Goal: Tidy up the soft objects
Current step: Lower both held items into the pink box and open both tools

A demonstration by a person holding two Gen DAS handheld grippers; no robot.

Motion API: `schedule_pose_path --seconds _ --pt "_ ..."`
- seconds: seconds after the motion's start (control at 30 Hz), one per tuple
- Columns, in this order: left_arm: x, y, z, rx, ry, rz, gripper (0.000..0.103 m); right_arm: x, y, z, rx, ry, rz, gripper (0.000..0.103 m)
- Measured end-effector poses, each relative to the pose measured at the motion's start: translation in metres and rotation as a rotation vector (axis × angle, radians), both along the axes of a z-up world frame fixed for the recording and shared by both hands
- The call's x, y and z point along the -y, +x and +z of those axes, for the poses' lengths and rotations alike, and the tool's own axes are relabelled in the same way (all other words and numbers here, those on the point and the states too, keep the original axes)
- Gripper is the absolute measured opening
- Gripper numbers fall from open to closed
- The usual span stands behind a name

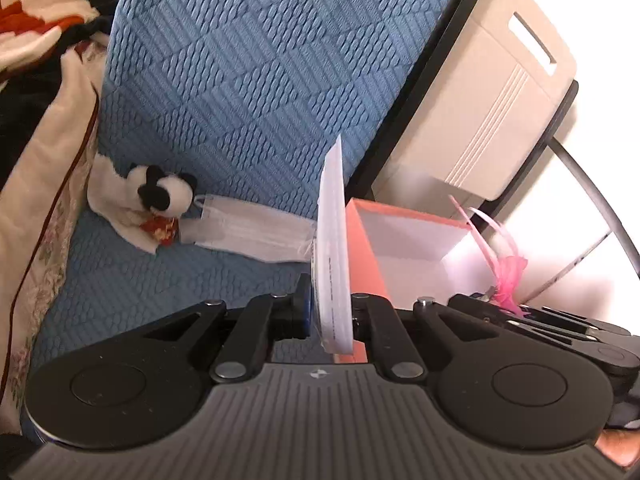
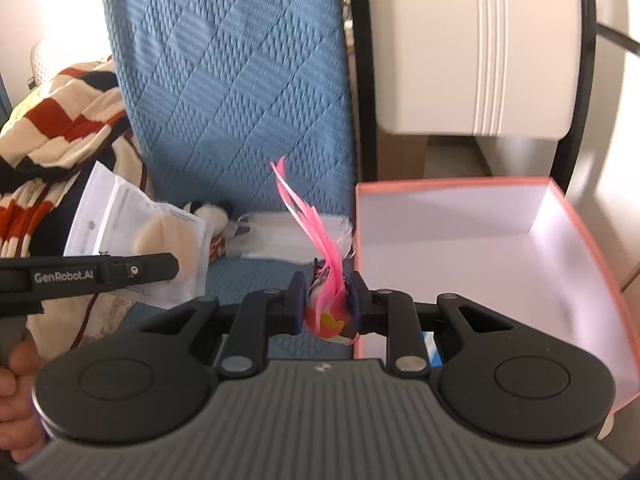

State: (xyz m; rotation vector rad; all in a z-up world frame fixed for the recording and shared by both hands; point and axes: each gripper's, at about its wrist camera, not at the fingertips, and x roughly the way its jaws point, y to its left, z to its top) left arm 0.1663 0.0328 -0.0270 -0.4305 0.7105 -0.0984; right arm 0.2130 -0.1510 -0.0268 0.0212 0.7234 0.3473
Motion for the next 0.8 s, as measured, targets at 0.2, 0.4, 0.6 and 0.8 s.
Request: schedule_pose_path --seconds 0.2,0.4,0.6,0.8 --pt "0.017 0.015 0.016 0.021 0.007 -0.012 0.009 0.017 0.002 0.016 0.042 0.012 -0.012 0.025" --pt "0.047 0.024 0.029 0.047 -0.006 -0.045 0.009 0.040 0.002 0.031 0.075 0.020 -0.046 0.025" --pt "0.080 0.032 0.038 0.063 -0.023 -0.091 0.009 0.066 -0.002 0.041 0.093 0.010 -0.082 0.025" --pt "0.117 0.043 0.044 0.072 -0.023 -0.142 0.009 0.092 0.000 0.035 0.085 -0.001 -0.114 0.025"
